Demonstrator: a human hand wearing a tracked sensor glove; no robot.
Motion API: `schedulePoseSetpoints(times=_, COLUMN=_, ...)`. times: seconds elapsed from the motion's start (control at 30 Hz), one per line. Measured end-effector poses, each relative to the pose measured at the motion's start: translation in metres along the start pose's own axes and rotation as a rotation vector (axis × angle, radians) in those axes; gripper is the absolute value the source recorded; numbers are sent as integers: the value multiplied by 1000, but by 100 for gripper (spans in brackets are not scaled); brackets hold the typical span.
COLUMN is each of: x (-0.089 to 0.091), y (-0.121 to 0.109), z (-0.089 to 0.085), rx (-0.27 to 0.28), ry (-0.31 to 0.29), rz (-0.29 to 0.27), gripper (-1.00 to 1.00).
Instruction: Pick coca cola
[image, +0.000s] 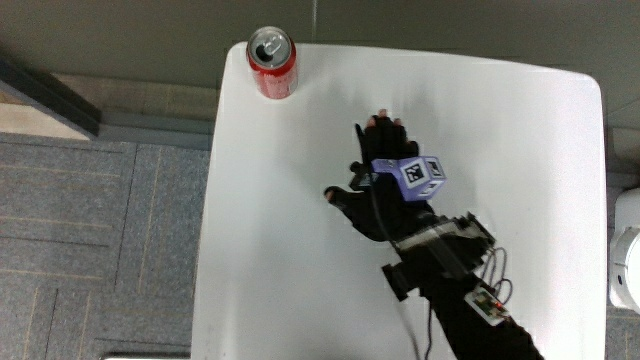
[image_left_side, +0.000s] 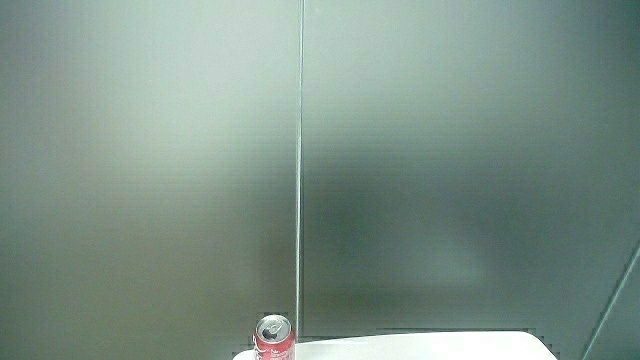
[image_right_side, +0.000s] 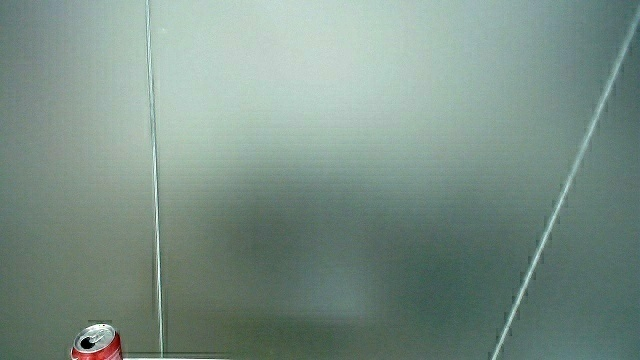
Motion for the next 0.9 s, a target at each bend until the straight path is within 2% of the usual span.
schedulePoseSetpoints(times=0.03, x=-5, y=1, z=1, rx=-3, ry=-13, rz=-21, gripper=0)
schedulePoseSetpoints(times=0.07, x=-6, y=5, z=0, rx=19, ry=21, rz=37, gripper=0)
schedulePoseSetpoints(times=0.1, x=-8, y=7, z=-1, rx=21, ry=86, rz=27, gripper=0)
schedulePoseSetpoints(times=0.27, x=-17, y=20, z=2, rx=47, ry=179, rz=40, gripper=0)
schedulePoseSetpoints(times=0.3, x=-18, y=23, z=1, rx=58, ry=224, rz=58, gripper=0)
schedulePoseSetpoints(times=0.33, x=-18, y=26, z=0, rx=60, ry=215, rz=61, gripper=0)
schedulePoseSetpoints(times=0.37, x=-15, y=32, z=-2, rx=67, ry=246, rz=134, gripper=0)
schedulePoseSetpoints(times=0.4, x=-13, y=36, z=-3, rx=76, ry=237, rz=143, gripper=0)
schedulePoseSetpoints(times=0.43, x=-12, y=38, z=-5, rx=77, ry=255, rz=141, gripper=0)
schedulePoseSetpoints(times=0.53, x=-8, y=44, z=-10, rx=82, ry=292, rz=195, gripper=0)
schedulePoseSetpoints(times=0.57, x=-12, y=43, z=-10, rx=69, ry=308, rz=191, gripper=0)
schedulePoseSetpoints(times=0.63, x=-6, y=47, z=-10, rx=85, ry=317, rz=209, gripper=0)
schedulePoseSetpoints(times=0.67, x=-8, y=46, z=-9, rx=80, ry=337, rz=197, gripper=0)
schedulePoseSetpoints(times=0.73, x=-6, y=48, z=-7, rx=104, ry=344, rz=228, gripper=0)
schedulePoseSetpoints(times=0.8, x=-8, y=48, z=-4, rx=113, ry=325, rz=203, gripper=0)
schedulePoseSetpoints(times=0.83, x=-11, y=48, z=-3, rx=119, ry=341, rz=230, gripper=0)
schedulePoseSetpoints(times=0.9, x=-17, y=47, z=-3, rx=127, ry=347, rz=236, gripper=0)
